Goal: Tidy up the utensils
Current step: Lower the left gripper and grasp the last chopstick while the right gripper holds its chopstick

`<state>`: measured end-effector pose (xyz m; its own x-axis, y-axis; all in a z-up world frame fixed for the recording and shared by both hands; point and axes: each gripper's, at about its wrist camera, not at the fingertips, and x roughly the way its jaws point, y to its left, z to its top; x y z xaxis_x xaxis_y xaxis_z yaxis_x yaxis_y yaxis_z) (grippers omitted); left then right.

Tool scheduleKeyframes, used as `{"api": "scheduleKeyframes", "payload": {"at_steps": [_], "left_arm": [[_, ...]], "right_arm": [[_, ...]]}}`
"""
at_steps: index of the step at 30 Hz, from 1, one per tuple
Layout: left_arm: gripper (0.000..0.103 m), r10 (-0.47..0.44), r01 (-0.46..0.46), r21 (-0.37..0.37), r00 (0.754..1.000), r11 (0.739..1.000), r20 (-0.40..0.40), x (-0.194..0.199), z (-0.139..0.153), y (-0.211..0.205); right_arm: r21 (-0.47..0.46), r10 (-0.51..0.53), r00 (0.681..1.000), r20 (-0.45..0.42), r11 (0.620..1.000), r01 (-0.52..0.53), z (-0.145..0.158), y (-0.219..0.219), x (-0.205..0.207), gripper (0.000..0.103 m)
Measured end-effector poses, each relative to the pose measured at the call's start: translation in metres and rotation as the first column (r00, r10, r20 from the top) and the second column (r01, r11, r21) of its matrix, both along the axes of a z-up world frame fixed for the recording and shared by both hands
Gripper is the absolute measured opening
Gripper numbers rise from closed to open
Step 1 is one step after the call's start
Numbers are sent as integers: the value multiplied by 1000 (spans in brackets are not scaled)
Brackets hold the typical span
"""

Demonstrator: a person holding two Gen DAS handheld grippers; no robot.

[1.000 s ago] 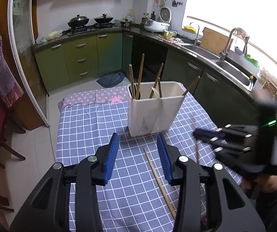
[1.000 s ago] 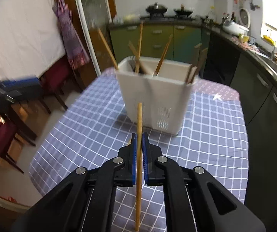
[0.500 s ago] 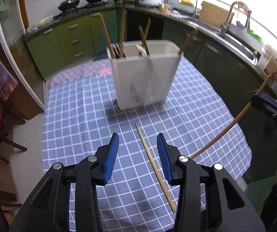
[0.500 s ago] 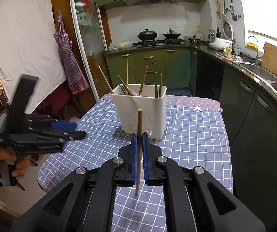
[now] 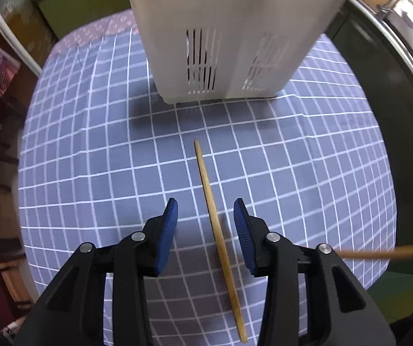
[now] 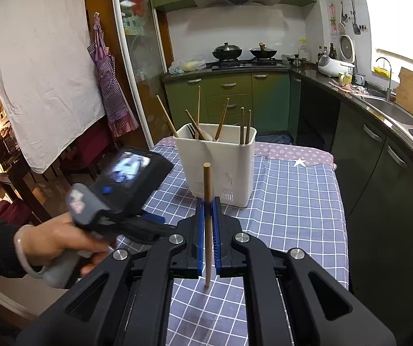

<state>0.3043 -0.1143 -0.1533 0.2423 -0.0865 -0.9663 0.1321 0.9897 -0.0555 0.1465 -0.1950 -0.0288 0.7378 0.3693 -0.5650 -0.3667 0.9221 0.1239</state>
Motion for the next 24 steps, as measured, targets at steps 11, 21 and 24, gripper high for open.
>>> {"api": "scheduleKeyframes", "payload": {"at_steps": [11, 21, 24], "left_arm": [[21, 46, -45, 29, 998, 999, -37, 18, -27, -6], [6, 28, -28, 14, 1000, 1000, -4, 14, -25, -2], [6, 18, -18, 11, 999, 1000, 39, 7, -12, -1]], "right_arm": [[0, 5, 1000, -1, 1000, -5, -1, 0, 1, 6], [-5, 0, 1000, -5, 1000, 0, -2, -2, 1, 6], [-4, -4, 1000, -7, 1000, 4, -2, -3, 1, 6]]}}
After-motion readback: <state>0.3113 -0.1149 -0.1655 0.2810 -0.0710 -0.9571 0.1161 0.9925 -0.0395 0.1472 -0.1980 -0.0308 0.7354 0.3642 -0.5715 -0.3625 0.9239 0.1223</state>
